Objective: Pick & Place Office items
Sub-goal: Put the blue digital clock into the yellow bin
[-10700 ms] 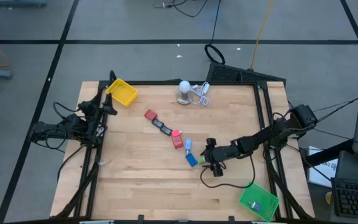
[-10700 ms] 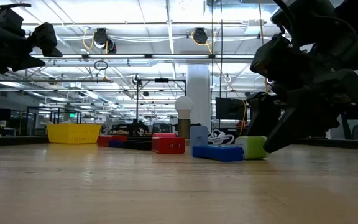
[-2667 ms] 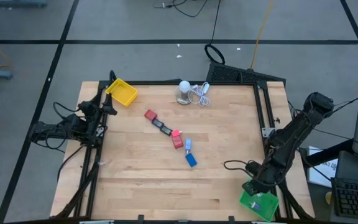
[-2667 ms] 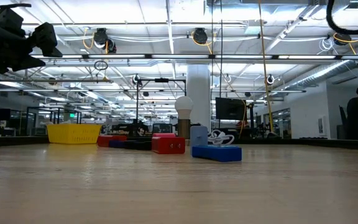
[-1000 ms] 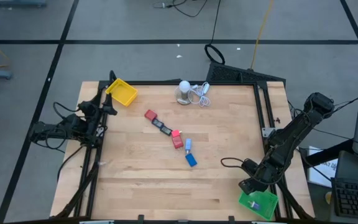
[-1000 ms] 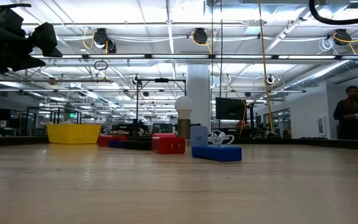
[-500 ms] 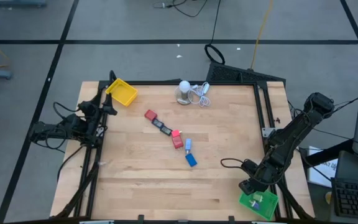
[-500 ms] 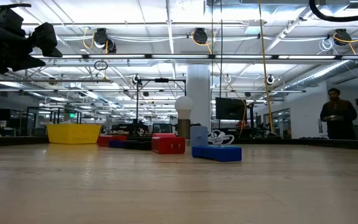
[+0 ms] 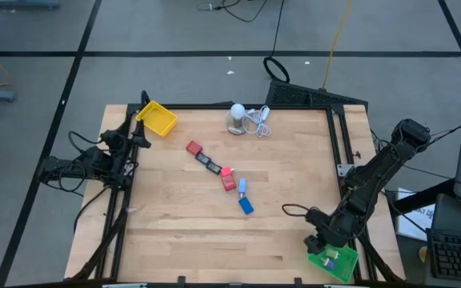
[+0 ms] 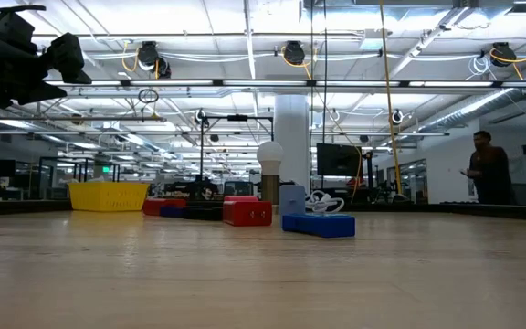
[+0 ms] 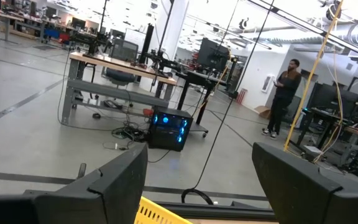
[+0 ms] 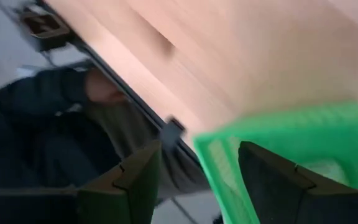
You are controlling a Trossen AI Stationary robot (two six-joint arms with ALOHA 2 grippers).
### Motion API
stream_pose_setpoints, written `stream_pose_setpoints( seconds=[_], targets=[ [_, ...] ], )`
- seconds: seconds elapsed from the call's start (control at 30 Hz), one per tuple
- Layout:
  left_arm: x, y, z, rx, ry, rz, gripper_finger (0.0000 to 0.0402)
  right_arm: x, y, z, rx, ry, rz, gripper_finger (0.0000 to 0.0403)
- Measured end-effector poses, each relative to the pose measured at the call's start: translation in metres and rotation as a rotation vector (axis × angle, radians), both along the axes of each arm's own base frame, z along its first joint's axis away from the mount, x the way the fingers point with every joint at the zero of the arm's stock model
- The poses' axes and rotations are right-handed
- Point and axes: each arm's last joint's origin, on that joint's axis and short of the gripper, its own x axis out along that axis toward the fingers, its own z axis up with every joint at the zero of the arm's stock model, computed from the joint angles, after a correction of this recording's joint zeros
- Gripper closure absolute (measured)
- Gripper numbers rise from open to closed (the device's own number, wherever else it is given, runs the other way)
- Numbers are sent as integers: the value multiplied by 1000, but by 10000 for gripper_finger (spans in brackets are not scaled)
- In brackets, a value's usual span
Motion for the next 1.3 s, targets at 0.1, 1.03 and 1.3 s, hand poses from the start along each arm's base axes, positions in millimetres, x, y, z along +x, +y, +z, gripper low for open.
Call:
stream_pose_setpoints(
  seconds=[0.1, 1.03, 1.3],
  targets=[
    [0, 0, 0, 0, 0, 0, 108, 5, -1, 2, -46, -99, -3, 201],
    [0, 0, 0, 0, 0, 0, 108, 38, -30, 6, -533, -559, 385, 206],
    [0, 0, 0, 0, 0, 0, 108, 48, -44, 6, -718, -658, 571, 206]
  ],
)
